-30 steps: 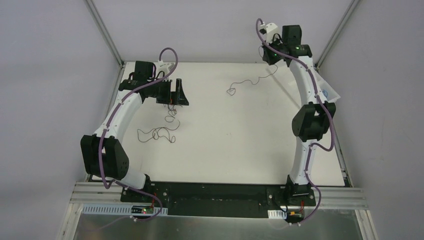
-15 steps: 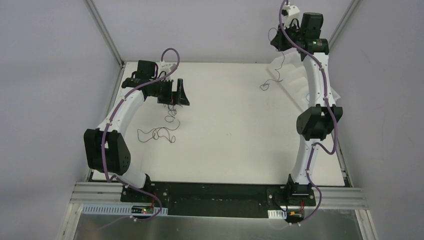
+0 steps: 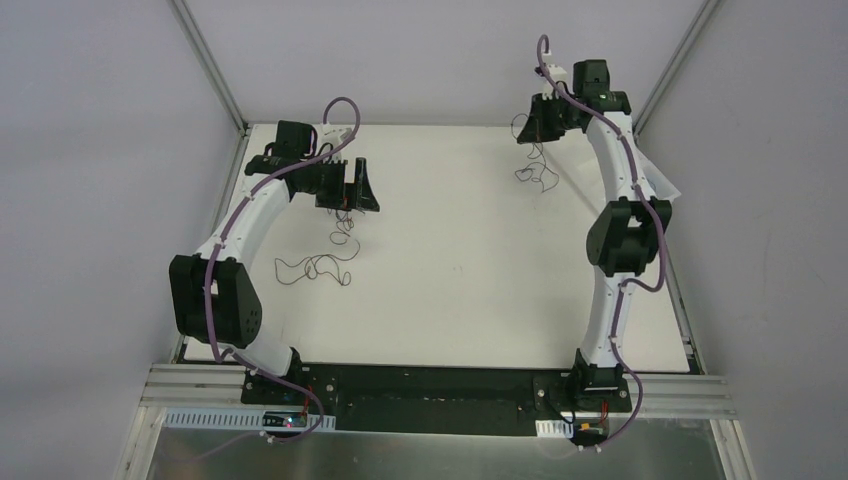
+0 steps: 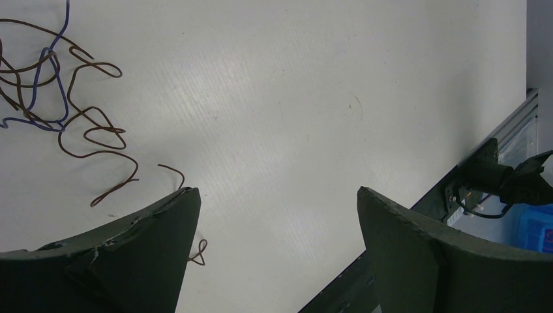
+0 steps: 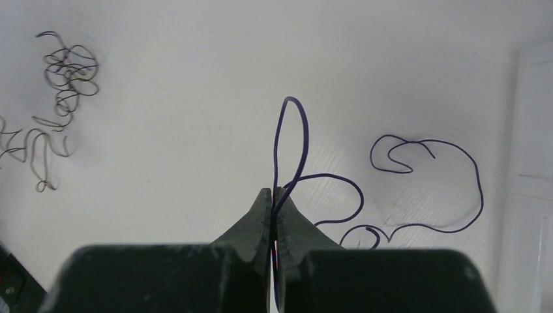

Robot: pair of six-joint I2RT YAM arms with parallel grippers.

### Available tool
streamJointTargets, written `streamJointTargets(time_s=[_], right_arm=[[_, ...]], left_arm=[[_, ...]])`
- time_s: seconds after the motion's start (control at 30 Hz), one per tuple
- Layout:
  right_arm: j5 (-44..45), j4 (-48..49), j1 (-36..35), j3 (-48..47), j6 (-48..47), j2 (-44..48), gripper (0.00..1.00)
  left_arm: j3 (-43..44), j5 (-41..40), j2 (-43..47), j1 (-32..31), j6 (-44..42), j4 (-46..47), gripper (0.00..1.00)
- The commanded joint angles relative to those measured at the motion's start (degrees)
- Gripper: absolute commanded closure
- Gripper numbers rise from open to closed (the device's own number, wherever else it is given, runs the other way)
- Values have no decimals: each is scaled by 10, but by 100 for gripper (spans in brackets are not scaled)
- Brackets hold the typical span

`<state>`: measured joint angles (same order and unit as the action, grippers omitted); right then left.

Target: Untangle the cables

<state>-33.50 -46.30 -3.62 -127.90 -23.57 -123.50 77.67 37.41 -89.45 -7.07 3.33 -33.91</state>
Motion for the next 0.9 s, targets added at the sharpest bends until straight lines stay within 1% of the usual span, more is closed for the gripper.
streamJointTargets(time_s=[0.0,0.07,0.17,0.2,0.23,0.33,0.37,0.4,0.43,0.57,0.7,0.8,0.87], right_arm=[[56,-46,2,-78,-2,-96,100],[72,-16,2,-61,4,-104,99],[100,15,1,-28,1,-105,90],[114,14,0,-25,-2,-108,83],[125,11,1,-25,-3,-113,74],[157,4,2,-23,-14,-121,37],[162,3,3,-24,-16,-122,28],[163,0,3,-24,-16,-122,23],[161,-1,4,-22,-16,-121,19],[151,-2,4,-23,-20,-132,13],[130,-29,3,-48,-25,-154,1],[127,-19,0,-44,-18,-162,1],[136,-6,-1,-54,7,-175,1]], left_arm=[[26,9,-9,0,2,-6,7],[25,7,-9,-1,3,-8,7],[22,6,-9,0,1,-9,7],[21,5,-10,0,1,-9,7],[21,4,-10,-1,1,-10,7],[23,5,-14,-1,1,-10,7],[25,5,-16,-1,1,-10,7],[27,4,-17,-1,1,-10,7],[27,4,-19,-1,2,-10,7],[29,6,-20,-1,3,-10,7],[29,7,-19,-1,3,-11,7],[25,5,-16,-1,3,-13,7],[22,4,-14,0,2,-13,7]])
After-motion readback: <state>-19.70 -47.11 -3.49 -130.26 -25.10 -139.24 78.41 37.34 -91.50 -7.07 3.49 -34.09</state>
